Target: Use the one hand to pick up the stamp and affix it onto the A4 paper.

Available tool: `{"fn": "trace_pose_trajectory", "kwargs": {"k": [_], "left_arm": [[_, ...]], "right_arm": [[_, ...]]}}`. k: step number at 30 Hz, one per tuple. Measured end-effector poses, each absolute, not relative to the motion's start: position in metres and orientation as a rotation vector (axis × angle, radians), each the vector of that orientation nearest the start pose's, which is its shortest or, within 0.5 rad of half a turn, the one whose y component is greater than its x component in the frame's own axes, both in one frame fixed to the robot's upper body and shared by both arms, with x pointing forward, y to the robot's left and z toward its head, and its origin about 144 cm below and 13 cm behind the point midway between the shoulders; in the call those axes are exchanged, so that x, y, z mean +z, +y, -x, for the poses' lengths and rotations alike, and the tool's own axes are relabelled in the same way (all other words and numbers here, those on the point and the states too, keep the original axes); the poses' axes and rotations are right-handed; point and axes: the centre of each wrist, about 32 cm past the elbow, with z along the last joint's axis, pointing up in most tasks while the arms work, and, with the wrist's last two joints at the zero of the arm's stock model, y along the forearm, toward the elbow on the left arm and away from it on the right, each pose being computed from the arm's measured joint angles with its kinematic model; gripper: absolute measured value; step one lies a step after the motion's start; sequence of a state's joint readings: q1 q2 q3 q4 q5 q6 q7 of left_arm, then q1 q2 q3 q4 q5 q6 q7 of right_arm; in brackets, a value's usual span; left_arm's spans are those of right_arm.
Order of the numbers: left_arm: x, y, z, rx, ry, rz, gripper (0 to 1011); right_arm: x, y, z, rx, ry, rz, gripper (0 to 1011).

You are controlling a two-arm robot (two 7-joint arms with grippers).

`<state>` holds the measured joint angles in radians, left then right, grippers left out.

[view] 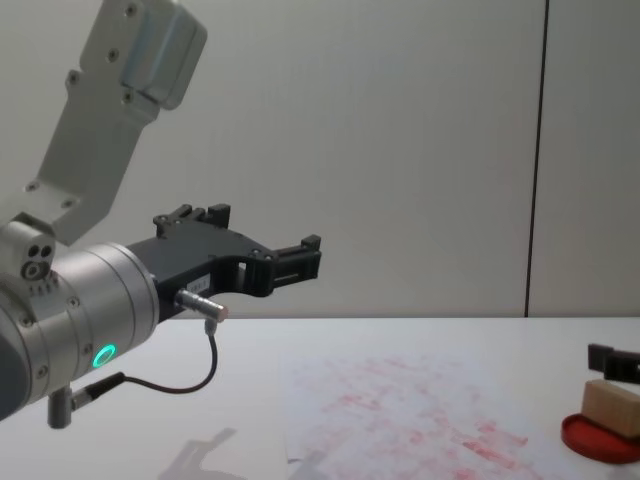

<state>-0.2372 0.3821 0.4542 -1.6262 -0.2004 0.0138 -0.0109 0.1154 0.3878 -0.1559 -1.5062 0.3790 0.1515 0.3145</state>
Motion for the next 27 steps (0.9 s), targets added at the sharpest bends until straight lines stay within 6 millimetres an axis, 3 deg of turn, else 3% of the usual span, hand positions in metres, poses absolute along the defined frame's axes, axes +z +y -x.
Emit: {"fn": "trace_pose_trajectory", "kwargs": {"k": [15, 27], "left_arm": [[1.204, 0.198, -0.492, 1.124, -0.268, -0.061, 993], [1.204, 0.198, -0.492, 1.124, -0.268, -0.061, 993]], "right_arm": [[1.150, -0.311, -0.503, -1.089, 0.155, 0.176, 994], [1.144, -0.311, -0.508, -1.061, 0.171, 0.197, 689]]}}
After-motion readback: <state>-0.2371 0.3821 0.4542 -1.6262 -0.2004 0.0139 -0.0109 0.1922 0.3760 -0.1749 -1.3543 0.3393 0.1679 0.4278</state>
